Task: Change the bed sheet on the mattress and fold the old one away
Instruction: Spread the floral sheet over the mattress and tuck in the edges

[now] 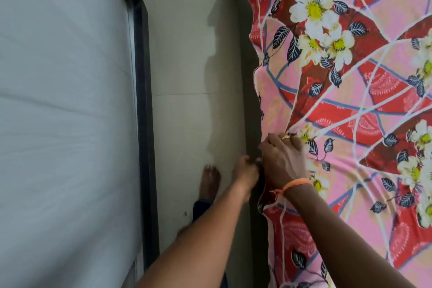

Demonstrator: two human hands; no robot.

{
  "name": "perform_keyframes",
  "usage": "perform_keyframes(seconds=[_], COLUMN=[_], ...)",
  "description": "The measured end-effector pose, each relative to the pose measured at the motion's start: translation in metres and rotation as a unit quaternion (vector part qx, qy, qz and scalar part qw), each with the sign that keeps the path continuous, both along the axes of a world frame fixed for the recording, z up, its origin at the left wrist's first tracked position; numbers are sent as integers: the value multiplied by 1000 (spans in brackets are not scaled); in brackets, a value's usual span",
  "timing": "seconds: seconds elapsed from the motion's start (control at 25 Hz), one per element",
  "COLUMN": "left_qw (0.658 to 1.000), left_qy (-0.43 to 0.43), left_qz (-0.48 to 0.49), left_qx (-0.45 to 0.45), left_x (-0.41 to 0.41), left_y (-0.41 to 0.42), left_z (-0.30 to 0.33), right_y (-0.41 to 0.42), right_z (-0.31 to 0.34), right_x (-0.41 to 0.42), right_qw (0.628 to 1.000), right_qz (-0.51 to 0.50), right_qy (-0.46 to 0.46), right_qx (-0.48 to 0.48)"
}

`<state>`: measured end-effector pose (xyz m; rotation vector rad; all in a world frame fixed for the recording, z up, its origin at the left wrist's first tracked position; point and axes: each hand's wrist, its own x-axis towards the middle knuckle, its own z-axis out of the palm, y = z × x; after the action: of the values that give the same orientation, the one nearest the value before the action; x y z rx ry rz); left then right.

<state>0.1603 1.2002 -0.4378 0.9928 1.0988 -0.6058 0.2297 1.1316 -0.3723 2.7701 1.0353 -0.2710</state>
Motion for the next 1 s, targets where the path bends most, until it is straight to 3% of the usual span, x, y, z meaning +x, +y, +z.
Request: perform_keyframes(seconds=[0.08,0.16,0.28,0.48,0.56,0.64,0.72,0.76,0.8,0.84,0.92,1.0], left_qw=[986,975,995,971,972,986,990,988,980,964,908,805], left_qy=[-31,-16,9,114,91,45,13,13,10,-12,-114,-260], left_qz=[88,158,97,-9,-14,-14,8,-21,-79,-150,-255,-364], left_qx=[-135,-155,14,212,218,161,139,155,181,218,311,391], left_x=[26,50,58,61,69,74,70,63,51,35,-4,-49], left_y=[-5,-5,-12,7,8,3,1,3,3,1,-12,-34], left_z=[4,-1,-24,-35,-33,-23,-12,0,14,34,68,96], right_y=[13,26,46,71,66,35,-6,-22,-39,-53,-86,-121], right_z=[0,-5,-7,-1,3,17,30,39,44,52,63,68], right_x=[18,43,75,96,84,55,5,-22,-47,-72,-117,-166], right_qw=[997,995,993,985,979,962,906,884,892,899,894,866], right_qz=[-12,-26,-27,-80,-104,-215,-369,-412,-414,-414,-423,-479], right_qy=[24,20,-1,-5,-5,47,180,202,148,88,95,120], right_qx=[69,94,112,156,176,160,105,92,104,109,112,78])
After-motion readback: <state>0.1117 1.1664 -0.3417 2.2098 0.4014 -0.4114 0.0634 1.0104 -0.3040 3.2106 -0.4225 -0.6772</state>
